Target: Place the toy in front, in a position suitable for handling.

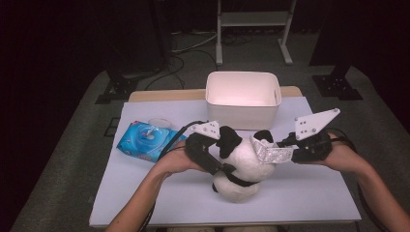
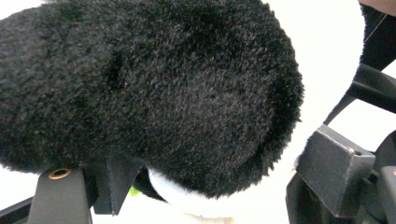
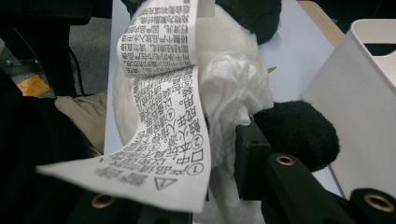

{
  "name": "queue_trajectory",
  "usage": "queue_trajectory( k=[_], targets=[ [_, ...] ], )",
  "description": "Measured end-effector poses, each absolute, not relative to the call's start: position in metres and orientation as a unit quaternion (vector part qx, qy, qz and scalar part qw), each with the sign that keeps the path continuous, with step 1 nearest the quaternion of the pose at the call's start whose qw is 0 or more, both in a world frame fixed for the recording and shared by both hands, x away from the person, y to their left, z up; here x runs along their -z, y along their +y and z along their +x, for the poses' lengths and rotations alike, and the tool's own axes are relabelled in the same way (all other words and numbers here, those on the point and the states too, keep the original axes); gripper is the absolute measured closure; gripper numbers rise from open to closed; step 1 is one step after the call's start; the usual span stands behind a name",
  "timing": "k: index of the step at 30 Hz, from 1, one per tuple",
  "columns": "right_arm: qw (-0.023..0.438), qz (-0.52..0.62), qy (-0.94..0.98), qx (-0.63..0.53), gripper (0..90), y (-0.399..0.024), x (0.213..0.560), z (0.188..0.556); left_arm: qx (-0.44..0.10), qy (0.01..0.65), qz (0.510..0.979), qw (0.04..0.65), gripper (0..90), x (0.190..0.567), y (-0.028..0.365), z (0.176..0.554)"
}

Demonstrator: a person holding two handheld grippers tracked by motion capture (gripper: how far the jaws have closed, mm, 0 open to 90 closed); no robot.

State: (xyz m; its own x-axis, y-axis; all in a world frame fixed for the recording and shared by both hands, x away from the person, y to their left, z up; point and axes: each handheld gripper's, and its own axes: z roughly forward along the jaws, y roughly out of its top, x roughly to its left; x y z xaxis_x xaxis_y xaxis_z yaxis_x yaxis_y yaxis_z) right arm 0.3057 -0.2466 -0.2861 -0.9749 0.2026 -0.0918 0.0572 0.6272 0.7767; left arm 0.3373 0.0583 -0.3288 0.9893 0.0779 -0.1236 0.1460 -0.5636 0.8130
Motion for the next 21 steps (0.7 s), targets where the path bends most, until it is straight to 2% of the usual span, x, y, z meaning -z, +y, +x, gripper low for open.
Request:
queue_trajectory(
  k=[6, 11, 12, 15, 19, 21],
  targets=[
    [0.075, 0.067, 0.902, -0.420, 77.3, -0.243, 0.291, 0.303, 0.047, 0.067, 0.878, 0.472, 13.2, 0.338, 0.059, 0.331],
    [0.083, 0.058, 0.904, -0.415, 77.1, -0.242, 0.291, 0.291, 0.059, 0.056, 0.874, 0.479, 9.7, 0.341, 0.053, 0.327],
    [0.082, 0.057, 0.904, -0.416, 77.1, -0.242, 0.291, 0.289, 0.058, 0.050, 0.873, 0.482, 10.5, 0.341, 0.052, 0.326],
    [0.077, 0.051, 0.904, -0.418, 76.8, -0.246, 0.290, 0.285, 0.056, 0.032, 0.871, 0.487, 22.5, 0.341, 0.053, 0.322],
    [0.068, 0.047, 0.902, -0.423, 76.7, -0.253, 0.287, 0.286, 0.048, 0.014, 0.873, 0.485, 27.5, 0.339, 0.053, 0.319],
    [0.079, 0.050, 0.903, -0.419, 76.7, -0.255, 0.285, 0.288, 0.049, 0.008, 0.872, 0.487, 27.9, 0.339, 0.053, 0.319]
  ],
)
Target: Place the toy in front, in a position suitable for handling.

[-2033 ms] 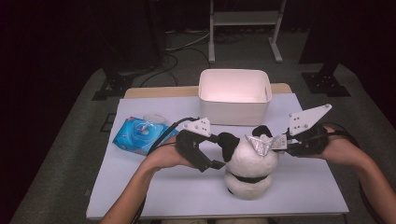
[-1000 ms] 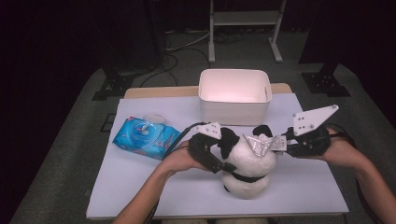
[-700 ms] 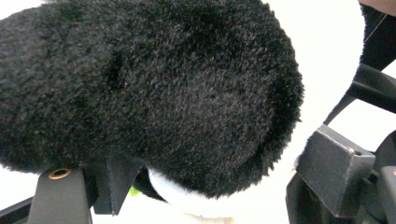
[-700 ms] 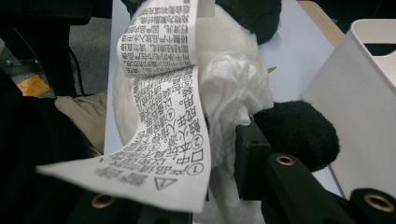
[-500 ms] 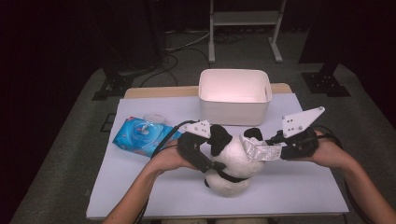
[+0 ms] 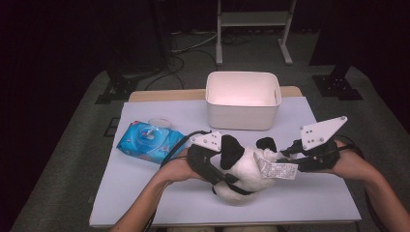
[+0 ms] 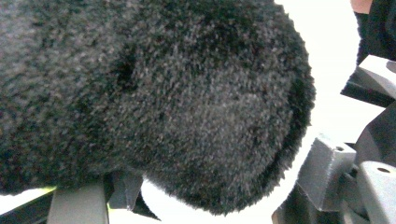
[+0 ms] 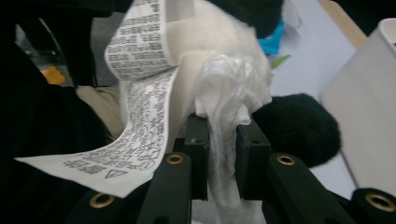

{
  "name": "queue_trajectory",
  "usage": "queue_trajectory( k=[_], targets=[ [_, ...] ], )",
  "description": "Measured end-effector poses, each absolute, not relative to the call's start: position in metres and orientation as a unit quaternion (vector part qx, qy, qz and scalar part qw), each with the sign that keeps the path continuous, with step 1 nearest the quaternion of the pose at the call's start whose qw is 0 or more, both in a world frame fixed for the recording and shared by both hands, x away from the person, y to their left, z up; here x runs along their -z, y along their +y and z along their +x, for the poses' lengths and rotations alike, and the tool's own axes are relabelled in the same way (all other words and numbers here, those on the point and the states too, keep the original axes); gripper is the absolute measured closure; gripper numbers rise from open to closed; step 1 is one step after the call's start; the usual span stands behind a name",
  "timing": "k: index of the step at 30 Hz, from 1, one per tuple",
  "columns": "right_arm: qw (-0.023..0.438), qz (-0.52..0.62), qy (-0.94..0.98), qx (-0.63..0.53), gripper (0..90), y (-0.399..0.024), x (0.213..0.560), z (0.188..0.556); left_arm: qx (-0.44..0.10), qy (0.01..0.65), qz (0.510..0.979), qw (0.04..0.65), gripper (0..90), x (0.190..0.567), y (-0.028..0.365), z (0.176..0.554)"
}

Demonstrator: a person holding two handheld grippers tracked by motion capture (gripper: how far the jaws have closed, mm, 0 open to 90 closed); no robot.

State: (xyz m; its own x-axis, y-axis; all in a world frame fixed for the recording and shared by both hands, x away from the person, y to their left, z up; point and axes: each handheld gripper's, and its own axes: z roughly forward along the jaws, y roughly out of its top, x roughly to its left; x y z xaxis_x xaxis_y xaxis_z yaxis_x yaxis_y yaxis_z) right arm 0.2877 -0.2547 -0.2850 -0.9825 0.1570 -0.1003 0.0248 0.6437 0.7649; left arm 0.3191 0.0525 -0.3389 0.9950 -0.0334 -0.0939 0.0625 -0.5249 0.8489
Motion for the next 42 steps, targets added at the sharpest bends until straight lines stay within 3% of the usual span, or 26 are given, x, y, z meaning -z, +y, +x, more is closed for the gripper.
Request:
queue_trajectory(
  k=[13, 29, 42],
  targets=[
    [0.126, 0.085, 0.907, -0.392, 76.0, -0.252, 0.277, 0.313, 0.048, -0.008, 0.871, 0.489, 28.7, 0.339, 0.051, 0.316],
    [0.080, 0.066, 0.905, -0.413, 76.0, -0.261, 0.286, 0.289, 0.047, 0.008, 0.873, 0.484, 28.7, 0.337, 0.052, 0.322],
    [0.091, 0.043, 0.902, -0.420, 75.8, -0.243, 0.271, 0.289, 0.044, 0.001, 0.881, 0.471, 28.7, 0.331, 0.042, 0.321]
  ],
)
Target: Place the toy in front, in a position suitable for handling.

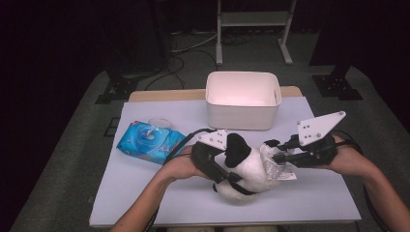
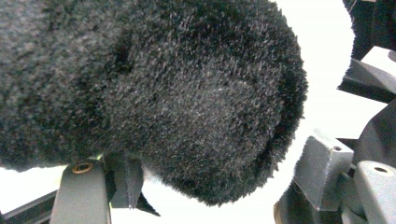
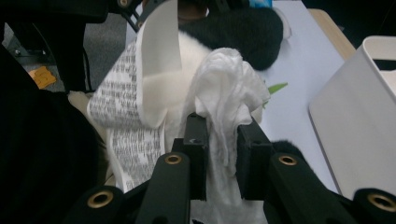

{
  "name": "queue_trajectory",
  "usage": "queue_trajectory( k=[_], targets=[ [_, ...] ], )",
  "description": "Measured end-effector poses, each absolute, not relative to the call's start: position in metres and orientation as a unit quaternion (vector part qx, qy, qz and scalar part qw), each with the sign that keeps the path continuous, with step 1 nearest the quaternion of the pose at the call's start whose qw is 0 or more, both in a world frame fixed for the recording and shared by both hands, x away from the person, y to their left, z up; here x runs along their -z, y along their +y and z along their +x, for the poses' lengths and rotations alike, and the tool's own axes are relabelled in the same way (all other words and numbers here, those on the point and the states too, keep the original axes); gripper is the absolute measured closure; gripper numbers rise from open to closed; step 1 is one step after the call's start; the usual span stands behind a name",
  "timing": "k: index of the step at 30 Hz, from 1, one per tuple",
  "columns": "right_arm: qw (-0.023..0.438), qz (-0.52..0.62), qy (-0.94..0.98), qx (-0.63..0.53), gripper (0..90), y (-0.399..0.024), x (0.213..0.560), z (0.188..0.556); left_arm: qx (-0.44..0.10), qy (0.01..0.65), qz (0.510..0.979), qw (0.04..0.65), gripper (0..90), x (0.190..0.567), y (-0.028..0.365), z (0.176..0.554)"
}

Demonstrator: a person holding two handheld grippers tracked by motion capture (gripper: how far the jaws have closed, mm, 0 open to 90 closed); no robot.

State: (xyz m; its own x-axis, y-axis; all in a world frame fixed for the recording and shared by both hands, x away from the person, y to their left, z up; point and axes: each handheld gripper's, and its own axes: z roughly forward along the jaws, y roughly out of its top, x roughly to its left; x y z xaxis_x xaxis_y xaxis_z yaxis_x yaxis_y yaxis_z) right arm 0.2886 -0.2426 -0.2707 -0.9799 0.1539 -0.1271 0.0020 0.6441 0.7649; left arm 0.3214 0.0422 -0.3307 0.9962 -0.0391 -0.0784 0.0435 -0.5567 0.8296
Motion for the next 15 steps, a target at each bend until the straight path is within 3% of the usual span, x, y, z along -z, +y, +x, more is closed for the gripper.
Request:
queue_trajectory(
  k=[15],
  targets=[
    [0.086, 0.061, 0.903, -0.417, 75.8, -0.256, 0.280, 0.289, 0.046, 0.011, 0.883, 0.468, 29.0, 0.327, 0.046, 0.325]
  ],
)
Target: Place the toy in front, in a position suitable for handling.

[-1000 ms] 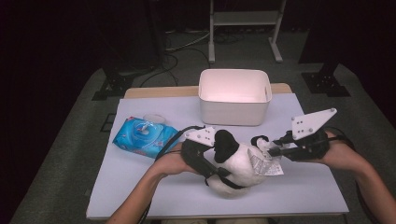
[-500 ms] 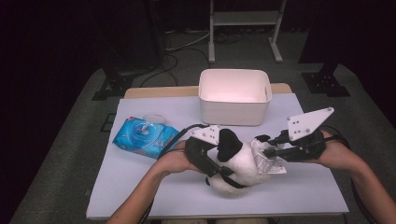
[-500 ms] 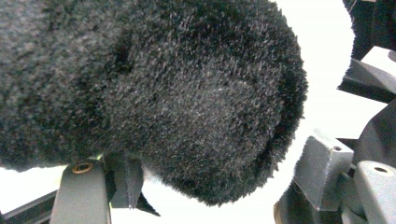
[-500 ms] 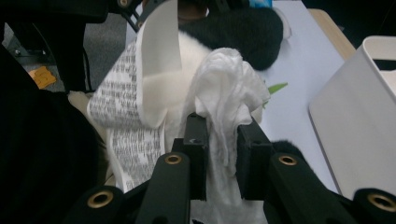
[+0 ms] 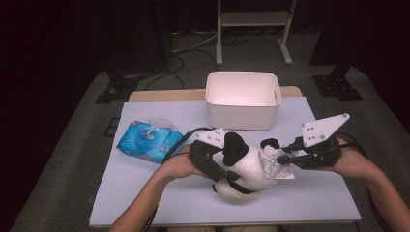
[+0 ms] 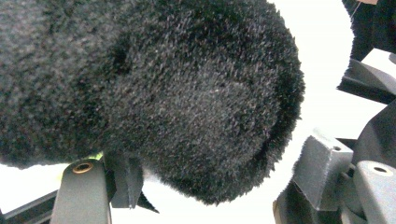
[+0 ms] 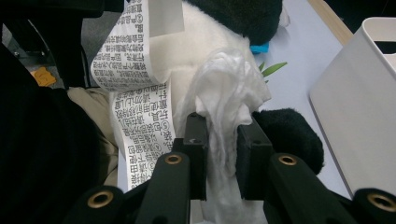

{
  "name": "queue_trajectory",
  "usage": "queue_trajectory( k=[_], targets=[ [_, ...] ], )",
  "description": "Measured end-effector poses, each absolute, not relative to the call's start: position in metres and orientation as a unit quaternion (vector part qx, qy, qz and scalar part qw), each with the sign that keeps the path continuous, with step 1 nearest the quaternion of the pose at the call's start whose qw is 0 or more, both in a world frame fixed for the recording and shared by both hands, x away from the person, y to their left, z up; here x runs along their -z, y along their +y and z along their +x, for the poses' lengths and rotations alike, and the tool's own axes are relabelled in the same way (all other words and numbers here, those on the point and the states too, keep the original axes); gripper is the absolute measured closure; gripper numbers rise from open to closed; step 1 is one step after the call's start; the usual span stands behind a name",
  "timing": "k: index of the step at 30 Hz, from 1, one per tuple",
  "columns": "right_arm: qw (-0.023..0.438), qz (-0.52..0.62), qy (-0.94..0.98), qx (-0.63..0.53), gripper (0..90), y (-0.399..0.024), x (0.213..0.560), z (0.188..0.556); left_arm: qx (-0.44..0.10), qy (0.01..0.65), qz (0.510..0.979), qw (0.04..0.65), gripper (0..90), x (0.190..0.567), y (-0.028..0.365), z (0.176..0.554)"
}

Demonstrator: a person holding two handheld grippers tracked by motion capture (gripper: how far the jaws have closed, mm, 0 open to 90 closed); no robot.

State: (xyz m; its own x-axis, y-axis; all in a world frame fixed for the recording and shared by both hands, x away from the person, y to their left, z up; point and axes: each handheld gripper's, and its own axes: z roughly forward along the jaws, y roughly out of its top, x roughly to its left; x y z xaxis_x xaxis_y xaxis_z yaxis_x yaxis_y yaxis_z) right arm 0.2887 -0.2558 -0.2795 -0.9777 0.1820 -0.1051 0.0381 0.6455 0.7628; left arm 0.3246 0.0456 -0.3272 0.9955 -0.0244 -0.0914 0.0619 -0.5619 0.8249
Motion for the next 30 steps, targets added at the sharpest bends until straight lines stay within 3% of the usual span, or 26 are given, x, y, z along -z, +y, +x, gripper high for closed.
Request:
queue_trajectory(
  k=[9, 21, 30],
  targets=[
    [0.089, 0.050, 0.900, -0.424, 75.8, -0.245, 0.267, 0.293, 0.039, 0.007, 0.890, 0.454, 29.2, 0.320, 0.039, 0.324],
    [0.080, 0.062, 0.907, -0.409, 75.8, -0.250, 0.283, 0.298, 0.029, 0.010, 0.897, 0.442, 30.3, 0.313, 0.041, 0.325],
    [0.084, 0.052, 0.900, -0.425, 75.8, -0.243, 0.275, 0.296, 0.023, 0.003, 0.905, 0.425, 30.3, 0.311, 0.030, 0.324]
  ],
)
